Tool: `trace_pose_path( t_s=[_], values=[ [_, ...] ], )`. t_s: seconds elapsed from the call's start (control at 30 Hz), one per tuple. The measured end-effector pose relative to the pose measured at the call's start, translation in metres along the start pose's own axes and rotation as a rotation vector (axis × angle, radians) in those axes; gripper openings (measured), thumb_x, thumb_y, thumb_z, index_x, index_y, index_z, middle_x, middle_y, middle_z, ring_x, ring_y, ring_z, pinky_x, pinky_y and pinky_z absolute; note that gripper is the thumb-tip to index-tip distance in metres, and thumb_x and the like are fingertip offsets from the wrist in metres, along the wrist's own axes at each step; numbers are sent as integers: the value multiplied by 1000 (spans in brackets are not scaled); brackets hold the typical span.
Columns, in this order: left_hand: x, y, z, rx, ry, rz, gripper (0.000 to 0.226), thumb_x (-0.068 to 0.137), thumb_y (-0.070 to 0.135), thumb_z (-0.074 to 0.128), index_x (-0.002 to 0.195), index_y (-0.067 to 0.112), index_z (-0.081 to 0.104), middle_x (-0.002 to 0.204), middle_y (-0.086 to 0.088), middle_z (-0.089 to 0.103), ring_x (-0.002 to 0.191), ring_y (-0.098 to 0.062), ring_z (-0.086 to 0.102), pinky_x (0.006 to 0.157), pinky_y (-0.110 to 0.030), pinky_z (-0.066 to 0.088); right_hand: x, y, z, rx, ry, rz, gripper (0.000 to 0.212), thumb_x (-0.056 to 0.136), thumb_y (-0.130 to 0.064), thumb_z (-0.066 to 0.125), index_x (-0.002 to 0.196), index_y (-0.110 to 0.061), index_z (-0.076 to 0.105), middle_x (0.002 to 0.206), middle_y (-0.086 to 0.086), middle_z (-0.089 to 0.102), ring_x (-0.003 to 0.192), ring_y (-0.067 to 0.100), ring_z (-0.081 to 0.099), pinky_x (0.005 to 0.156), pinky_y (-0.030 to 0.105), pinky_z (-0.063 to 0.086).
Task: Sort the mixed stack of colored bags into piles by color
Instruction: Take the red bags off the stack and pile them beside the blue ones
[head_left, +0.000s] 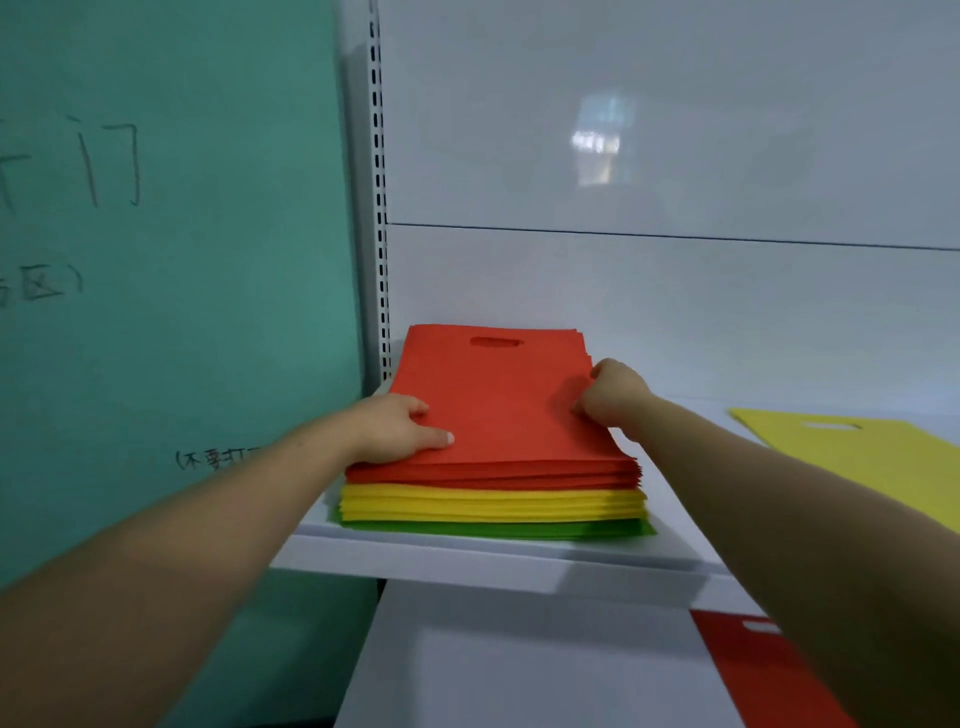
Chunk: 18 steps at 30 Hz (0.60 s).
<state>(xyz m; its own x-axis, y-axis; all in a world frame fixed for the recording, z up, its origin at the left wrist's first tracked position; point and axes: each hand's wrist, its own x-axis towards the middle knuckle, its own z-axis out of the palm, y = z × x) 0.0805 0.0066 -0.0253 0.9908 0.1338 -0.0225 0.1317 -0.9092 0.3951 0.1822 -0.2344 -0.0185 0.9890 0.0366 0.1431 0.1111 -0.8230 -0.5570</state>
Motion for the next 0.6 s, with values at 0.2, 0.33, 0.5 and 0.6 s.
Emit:
trace_pose_path(
  t_s=[0.2,0.33,0.5,0.6],
  values=[
    [-6,6,2,85,19,-22,85,78,68,55,145,21,35,153,-4,32,138,-23,33,114,-34,27,-11,4,-3,10,98,-111,53,89,-5,42,141,-14,36,131,17,52,117,35,52,93,36,43],
    [-10,11,-2,163,20,-109,110,55,86,49,147,29,29,153,-1,31,139,-25,31,113,-45,26,-21,8,-5,89,257,-326,52,91,-3,38,141,-16,38,131,15,46,116,35,49,97,36,37],
    [-24,23,-1,-260,138,-66,99,63,61,75,145,22,34,144,-1,44,126,-18,47,109,-32,33,-41,15,-25,395,515,-594,41,93,4,43,131,-8,51,117,15,51,100,16,47,85,9,26],
    [-39,45,3,-637,328,57,62,79,14,75,134,15,48,129,-5,54,105,-17,57,91,-26,45,-52,28,-43,478,645,-658,37,91,3,44,126,-3,55,116,13,55,101,11,45,89,4,26]
  ],
)
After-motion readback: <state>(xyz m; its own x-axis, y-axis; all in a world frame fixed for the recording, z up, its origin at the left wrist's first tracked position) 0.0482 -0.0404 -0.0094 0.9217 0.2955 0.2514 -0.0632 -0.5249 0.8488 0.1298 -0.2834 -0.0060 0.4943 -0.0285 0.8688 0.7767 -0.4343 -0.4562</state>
